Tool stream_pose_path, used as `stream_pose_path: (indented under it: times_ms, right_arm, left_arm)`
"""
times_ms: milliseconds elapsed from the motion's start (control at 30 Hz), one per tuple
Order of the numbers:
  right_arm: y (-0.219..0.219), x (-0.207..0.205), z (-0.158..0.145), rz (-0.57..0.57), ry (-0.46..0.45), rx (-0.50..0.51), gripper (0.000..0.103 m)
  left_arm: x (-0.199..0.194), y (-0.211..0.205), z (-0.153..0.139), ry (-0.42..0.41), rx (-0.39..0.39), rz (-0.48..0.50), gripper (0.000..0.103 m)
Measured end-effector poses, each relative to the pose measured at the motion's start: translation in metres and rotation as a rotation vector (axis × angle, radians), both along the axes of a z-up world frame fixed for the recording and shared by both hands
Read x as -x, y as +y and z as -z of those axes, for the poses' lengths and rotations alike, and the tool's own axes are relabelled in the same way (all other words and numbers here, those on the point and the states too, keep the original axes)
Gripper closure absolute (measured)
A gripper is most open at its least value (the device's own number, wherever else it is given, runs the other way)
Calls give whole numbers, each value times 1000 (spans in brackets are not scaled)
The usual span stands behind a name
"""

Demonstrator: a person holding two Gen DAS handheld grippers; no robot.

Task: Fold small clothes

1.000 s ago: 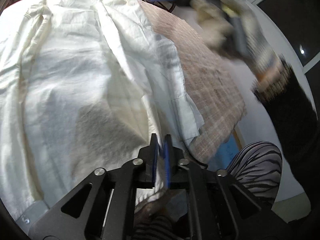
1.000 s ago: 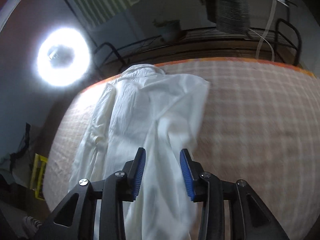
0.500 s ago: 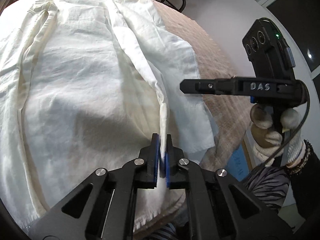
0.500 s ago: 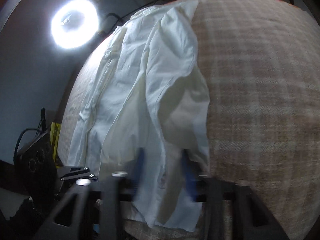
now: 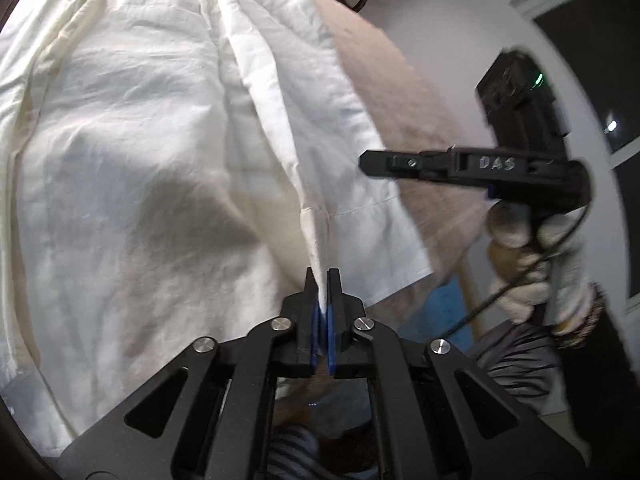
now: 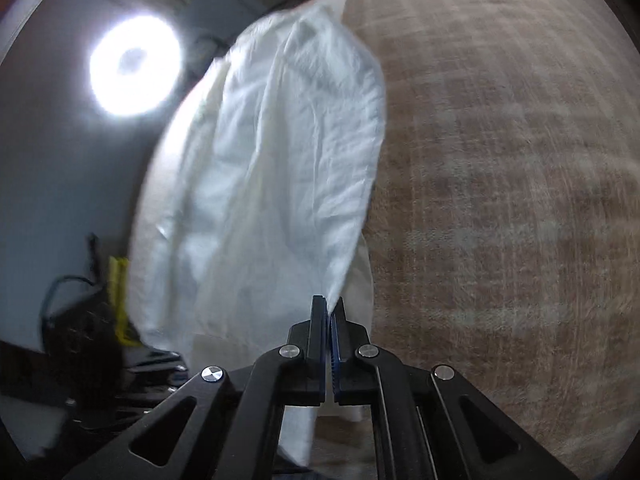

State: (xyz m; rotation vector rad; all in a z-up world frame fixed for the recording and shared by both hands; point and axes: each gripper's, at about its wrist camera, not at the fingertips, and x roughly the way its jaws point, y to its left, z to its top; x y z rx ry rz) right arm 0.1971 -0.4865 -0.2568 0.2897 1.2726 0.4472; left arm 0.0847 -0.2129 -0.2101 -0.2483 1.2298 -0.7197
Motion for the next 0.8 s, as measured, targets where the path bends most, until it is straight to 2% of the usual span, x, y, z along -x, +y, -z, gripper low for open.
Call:
stream_pose_path:
  times_ms: [133,167,233,267,300,367,400,433,467,500,600,667,767,800]
  right_arm:
    - [6,-4,6,-20,-4,71,103]
    - [6,-6,3,-25,-10,74,100]
    - [5,-3,-3,-17,-41,70,88]
    - [1,0,-8,-9,-62,66,75]
    - [-4,2,-15,5,-85,53,72]
    - [-20,3,-26,58,-119,2,71]
    - [-30,4,-31,92,-138,-26,70]
    - [-42,5,-39,132,-165,-53,69]
    - [-49,7,-46,156,-188,-66,67]
    - [-58,9,-53,182,-218,-83,64]
    - [-87,20,-72,258,-302,-128,54]
    - [-101,26,-78,294,-331,-134,52]
    - [-117,30,-77,337,-334,-132,52]
    - [-123,31,-76,347,-331,-136,52]
  left_arm:
    - [17,-4,-17,-119,-88,12,103]
    - [22,-4,-25,-158,-108,1,103]
    - [33,-2,-43,-245,-119,-27,103]
    - [38,0,-48,-278,-114,-42,103]
    - [43,-2,-57,-317,-105,-48,103]
    - [46,-10,-64,-371,-108,-23,101]
    - [47,-18,-64,-386,-114,-2,94]
    - [47,-28,-61,-383,-118,21,88]
    - [45,-32,-58,-372,-119,31,73]
    - [44,-37,-55,-365,-115,33,67]
    - [38,-63,-42,-348,-127,53,67]
    - [37,-79,-36,-335,-156,67,66]
    - [25,-106,-21,-333,-225,91,50]
    - [23,-111,-17,-323,-242,100,47]
